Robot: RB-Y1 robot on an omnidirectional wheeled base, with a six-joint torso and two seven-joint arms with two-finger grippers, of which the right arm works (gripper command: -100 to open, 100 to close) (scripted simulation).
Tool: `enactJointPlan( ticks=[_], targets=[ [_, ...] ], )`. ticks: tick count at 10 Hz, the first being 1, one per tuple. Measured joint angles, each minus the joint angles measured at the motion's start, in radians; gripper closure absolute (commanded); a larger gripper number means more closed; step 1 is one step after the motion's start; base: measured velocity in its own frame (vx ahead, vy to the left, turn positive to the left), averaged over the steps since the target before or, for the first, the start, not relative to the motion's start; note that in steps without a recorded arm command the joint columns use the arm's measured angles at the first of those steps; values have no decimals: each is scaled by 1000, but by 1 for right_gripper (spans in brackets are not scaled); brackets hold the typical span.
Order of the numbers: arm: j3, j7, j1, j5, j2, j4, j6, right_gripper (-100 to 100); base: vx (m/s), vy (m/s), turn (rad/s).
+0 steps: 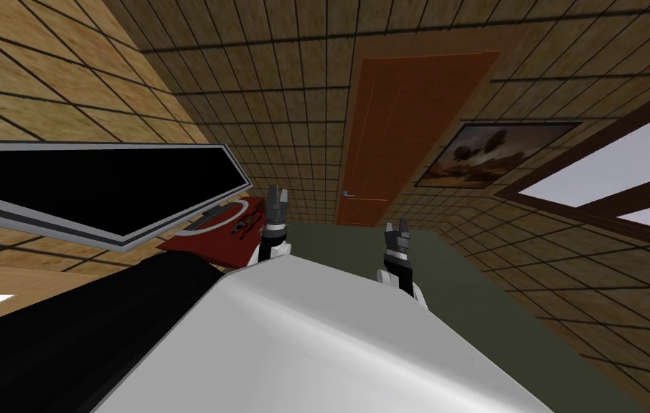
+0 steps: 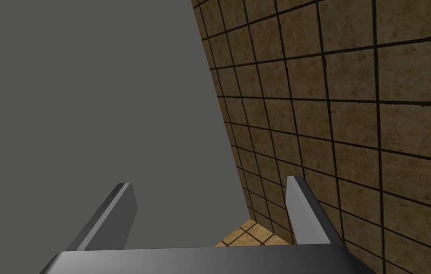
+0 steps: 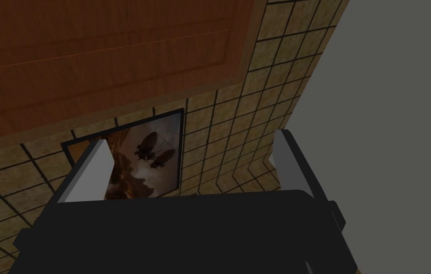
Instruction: Pull the door open
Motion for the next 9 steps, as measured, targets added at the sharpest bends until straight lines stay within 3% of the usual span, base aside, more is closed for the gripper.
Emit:
enactJointPlan(
  ticks=[7,9],
  targets=[
    [-30,4,-76,-42,-40,219,-55,-100,102,5,121],
    [-34,9,-96,-49,-43,267,-63,-100,59,4,79]
  ],
)
